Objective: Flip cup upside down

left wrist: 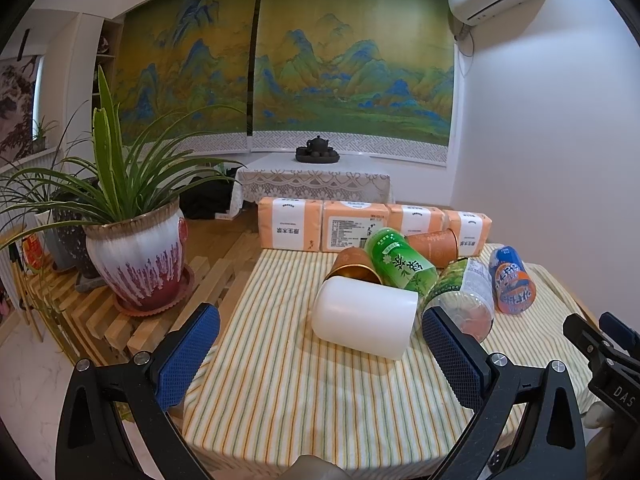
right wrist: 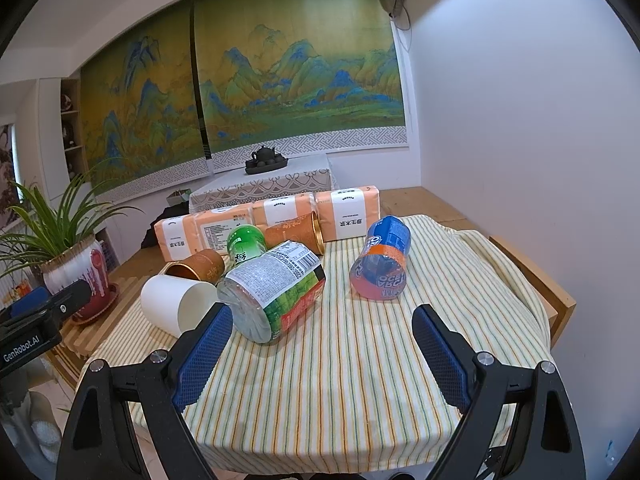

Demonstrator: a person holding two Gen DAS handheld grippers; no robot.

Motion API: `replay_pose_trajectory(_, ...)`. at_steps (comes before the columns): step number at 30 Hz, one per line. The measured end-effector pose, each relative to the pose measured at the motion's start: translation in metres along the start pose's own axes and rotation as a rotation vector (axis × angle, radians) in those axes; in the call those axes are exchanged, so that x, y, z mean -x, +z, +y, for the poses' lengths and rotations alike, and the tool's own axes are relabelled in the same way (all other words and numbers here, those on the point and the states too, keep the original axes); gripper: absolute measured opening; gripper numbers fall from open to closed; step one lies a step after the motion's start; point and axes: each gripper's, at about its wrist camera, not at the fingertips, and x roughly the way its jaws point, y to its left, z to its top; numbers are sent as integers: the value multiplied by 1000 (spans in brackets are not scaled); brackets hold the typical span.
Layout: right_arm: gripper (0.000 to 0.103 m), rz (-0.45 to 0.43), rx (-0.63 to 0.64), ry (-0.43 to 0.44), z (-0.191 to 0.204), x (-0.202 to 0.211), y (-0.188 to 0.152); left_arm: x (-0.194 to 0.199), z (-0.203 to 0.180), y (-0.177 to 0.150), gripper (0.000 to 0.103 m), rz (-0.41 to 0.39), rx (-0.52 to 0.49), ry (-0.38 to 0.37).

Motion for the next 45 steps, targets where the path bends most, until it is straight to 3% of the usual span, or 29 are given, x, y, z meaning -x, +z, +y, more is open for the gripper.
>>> replay_pose_trajectory(45,89,6,18,8,8,-4,2,-11,-5,0,103,25,-22,-8)
